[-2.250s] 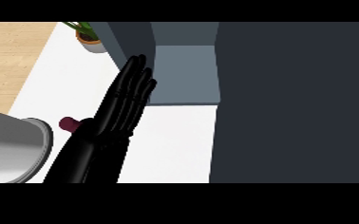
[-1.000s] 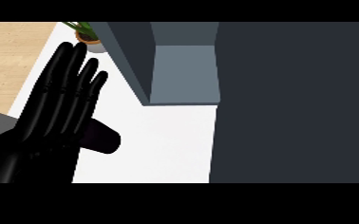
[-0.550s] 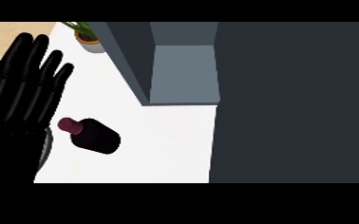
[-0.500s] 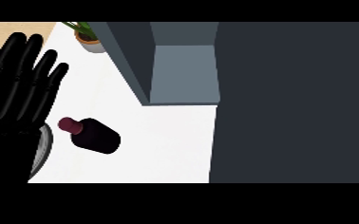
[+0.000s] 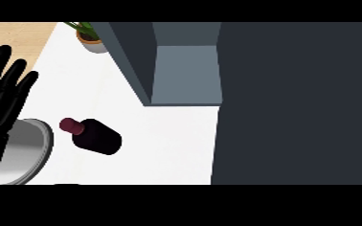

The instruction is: Pick up the wine, place it into the cabinet and close the cabinet

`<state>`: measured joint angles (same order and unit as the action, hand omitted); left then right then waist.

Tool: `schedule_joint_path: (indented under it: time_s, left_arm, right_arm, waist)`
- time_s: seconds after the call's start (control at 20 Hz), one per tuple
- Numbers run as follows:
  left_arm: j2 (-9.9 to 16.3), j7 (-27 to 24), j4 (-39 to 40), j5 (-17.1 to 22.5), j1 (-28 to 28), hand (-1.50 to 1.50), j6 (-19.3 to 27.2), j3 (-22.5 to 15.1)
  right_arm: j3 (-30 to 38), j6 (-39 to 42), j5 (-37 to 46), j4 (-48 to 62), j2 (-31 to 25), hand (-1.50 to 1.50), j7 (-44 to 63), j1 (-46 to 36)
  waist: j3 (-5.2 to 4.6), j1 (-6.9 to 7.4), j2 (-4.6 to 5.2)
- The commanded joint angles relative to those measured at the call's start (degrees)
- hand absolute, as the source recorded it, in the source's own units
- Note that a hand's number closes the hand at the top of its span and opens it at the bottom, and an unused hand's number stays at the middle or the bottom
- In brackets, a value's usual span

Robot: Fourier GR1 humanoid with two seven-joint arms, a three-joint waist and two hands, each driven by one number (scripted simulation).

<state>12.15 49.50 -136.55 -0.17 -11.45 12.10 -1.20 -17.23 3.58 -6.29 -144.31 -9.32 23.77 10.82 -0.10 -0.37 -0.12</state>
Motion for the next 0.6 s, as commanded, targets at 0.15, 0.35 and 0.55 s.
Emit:
schedule_joint_path:
  time_s: [0.15,0.35,0.55]
  left_arm:
    - [-0.3,-7.3,1.5,5.5,8.8,-1.50,-4.5,4.6]
    - [-2.4,-15.0,9.5,5.3,10.4,-1.50,-6.0,4.5]
    - [-3.1,-22.2,11.5,7.4,19.1,-1.50,-11.1,4.3]
  right_arm:
    - [0.6,-0.8,-3.8,-12.2,-0.8,-1.50,5.8,1.4]
    - [-1.3,-1.4,-2.9,-12.8,-0.1,-1.50,6.1,2.4]
    - [-0.5,-2.6,-2.4,-11.6,0.1,-1.50,8.1,-2.0]
  waist:
    - [0.04,0.18,-0.05]
    - [0.00,-0.33,0.01]
    - [-0.06,0.46,0.00]
